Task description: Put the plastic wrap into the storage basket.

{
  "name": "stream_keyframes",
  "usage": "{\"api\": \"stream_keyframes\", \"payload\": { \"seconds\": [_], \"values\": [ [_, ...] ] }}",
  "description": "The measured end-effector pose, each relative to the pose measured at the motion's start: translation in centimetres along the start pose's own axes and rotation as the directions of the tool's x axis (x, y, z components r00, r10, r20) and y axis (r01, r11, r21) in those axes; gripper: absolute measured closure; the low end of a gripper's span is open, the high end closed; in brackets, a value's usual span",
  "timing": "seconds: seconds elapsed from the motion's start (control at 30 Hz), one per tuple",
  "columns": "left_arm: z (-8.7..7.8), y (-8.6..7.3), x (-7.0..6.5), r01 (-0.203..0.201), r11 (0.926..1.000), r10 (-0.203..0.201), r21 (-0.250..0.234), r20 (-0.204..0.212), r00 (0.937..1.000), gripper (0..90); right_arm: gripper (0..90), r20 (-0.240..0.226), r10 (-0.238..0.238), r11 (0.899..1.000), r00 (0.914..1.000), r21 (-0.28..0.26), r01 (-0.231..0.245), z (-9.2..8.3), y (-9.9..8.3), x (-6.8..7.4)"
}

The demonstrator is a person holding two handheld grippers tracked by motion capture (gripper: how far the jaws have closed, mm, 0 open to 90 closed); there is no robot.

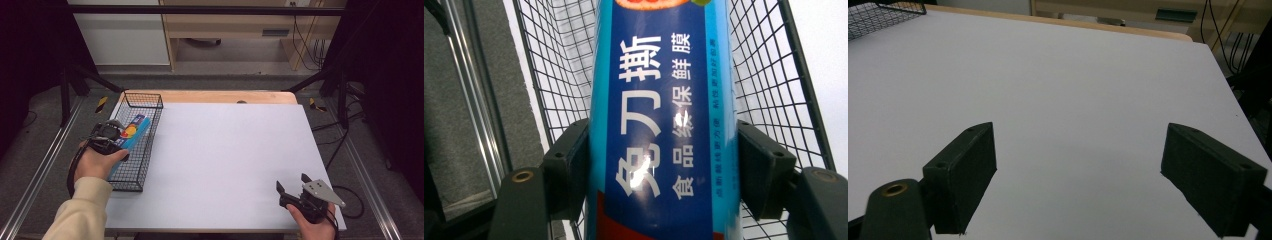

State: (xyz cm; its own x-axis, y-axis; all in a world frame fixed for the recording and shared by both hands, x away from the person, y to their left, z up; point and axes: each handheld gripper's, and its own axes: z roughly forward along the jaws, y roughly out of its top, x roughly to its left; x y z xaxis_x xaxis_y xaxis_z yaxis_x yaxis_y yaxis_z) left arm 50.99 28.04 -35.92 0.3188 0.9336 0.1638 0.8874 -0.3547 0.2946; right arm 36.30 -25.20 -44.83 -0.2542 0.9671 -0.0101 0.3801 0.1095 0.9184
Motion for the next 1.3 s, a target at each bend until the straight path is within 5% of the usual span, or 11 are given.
{"api": "stream_keyframes", "payload": {
  "seconds": [0.7,1.3],
  "values": [
    [0.6,0.3,-0.4,-0.023,0.9987,0.026,0.045,-0.054,0.9982,32.1,14.6,-0.002,0.000,1.000,1.0000,0.003,0.000,0.0,0.0,0.0],
    [1.3,0.1,-0.3,-0.026,0.9964,0.030,0.081,-0.051,0.9983,32.1,14.6,-0.002,-0.001,1.000,1.0000,0.004,0.001,0.0,0.0,0.0]
  ]
}}
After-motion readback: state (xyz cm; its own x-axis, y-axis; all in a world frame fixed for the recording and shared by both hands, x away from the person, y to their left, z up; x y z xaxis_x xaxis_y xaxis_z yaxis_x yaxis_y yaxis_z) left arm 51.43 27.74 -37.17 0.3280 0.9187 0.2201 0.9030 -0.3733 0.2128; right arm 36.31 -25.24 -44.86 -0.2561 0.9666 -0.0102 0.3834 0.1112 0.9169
